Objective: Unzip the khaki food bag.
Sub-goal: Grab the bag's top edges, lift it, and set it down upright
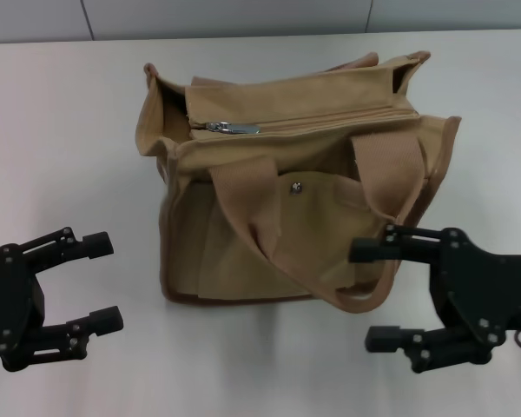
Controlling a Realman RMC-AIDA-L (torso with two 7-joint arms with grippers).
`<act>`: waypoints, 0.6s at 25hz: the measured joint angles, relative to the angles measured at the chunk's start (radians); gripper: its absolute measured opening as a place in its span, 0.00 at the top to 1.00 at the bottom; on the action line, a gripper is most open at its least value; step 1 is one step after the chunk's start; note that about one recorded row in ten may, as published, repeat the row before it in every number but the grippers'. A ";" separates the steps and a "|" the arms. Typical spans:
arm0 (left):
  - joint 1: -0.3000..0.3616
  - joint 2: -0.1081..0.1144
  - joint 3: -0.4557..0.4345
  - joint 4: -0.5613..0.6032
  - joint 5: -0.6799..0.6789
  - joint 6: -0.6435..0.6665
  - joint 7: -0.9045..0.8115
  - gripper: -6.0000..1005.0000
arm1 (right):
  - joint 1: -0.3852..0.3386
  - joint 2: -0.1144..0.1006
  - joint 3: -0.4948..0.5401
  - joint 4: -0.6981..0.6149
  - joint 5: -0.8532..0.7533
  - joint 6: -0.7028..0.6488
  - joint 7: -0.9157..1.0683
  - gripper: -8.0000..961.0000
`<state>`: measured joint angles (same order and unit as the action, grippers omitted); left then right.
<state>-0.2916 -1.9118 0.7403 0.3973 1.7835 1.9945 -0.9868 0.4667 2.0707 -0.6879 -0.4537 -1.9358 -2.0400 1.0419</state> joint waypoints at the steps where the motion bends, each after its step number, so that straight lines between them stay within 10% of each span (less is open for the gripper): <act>1: 0.000 0.000 0.000 0.000 0.001 0.000 -0.002 0.16 | 0.005 0.002 -0.006 0.001 0.000 0.001 -0.002 0.12; 15: 0.001 -0.009 -0.008 0.002 0.007 -0.054 -0.010 0.16 | 0.035 0.006 -0.007 0.009 0.004 0.042 -0.008 0.13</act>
<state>-0.2901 -1.9203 0.7321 0.3989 1.7907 1.9408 -0.9970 0.5012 2.0770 -0.6952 -0.4444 -1.9316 -1.9978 1.0339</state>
